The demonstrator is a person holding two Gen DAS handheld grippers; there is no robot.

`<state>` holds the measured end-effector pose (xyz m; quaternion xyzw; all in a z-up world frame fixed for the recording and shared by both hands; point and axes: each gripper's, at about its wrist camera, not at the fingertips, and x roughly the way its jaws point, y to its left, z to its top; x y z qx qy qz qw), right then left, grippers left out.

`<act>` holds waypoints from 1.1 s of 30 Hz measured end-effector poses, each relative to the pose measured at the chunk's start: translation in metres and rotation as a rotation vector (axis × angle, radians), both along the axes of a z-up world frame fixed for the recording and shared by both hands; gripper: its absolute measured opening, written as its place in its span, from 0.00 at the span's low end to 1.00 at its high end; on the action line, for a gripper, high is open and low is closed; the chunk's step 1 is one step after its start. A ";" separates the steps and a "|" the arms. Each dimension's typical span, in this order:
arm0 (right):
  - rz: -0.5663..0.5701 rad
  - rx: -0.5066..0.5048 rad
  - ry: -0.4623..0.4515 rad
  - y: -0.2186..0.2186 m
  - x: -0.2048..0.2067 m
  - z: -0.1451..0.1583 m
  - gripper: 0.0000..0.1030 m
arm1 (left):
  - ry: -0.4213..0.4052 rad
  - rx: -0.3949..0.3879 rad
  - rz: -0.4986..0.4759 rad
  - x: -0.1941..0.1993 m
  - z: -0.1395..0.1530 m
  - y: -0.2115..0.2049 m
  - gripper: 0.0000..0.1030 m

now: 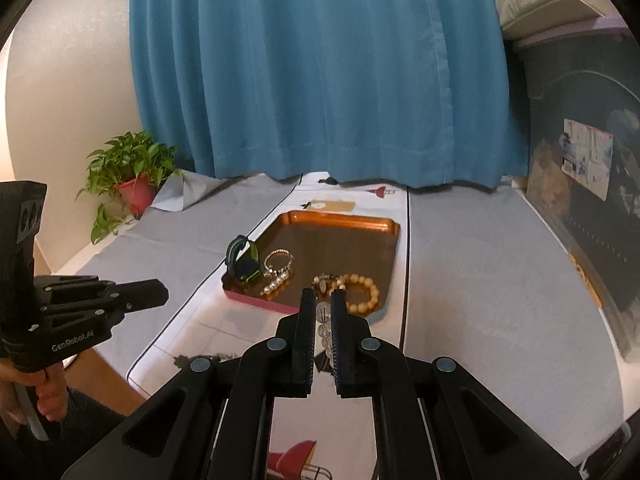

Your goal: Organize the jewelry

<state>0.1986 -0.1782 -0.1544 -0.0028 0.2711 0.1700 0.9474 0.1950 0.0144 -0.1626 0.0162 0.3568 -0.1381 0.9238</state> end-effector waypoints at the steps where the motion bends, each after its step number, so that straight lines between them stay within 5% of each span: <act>1: 0.006 -0.007 0.003 0.001 0.002 -0.001 0.07 | 0.012 0.015 -0.009 0.001 -0.005 0.000 0.07; 3: 0.017 -0.009 0.028 0.003 0.005 -0.012 0.08 | 0.076 0.044 -0.001 0.002 -0.031 0.003 0.32; 4: 0.022 -0.004 0.050 0.003 0.006 -0.024 0.08 | 0.108 0.043 0.007 0.002 -0.043 0.005 0.53; 11: 0.069 0.019 0.189 0.005 0.017 -0.086 0.08 | 0.227 0.017 0.019 0.000 -0.098 0.014 0.47; 16: 0.052 -0.003 0.269 0.002 0.025 -0.113 0.08 | 0.218 0.085 0.002 0.003 -0.108 0.012 0.07; 24: 0.046 -0.041 0.318 0.003 0.028 -0.131 0.12 | 0.213 0.069 -0.002 0.004 -0.107 0.016 0.04; 28: 0.058 -0.094 0.289 0.015 0.033 -0.131 0.17 | 0.262 -0.058 0.004 0.006 -0.107 0.028 0.04; 33: 0.101 -0.182 0.246 0.035 0.037 -0.133 0.23 | 0.272 -0.111 0.018 0.004 -0.105 0.032 0.04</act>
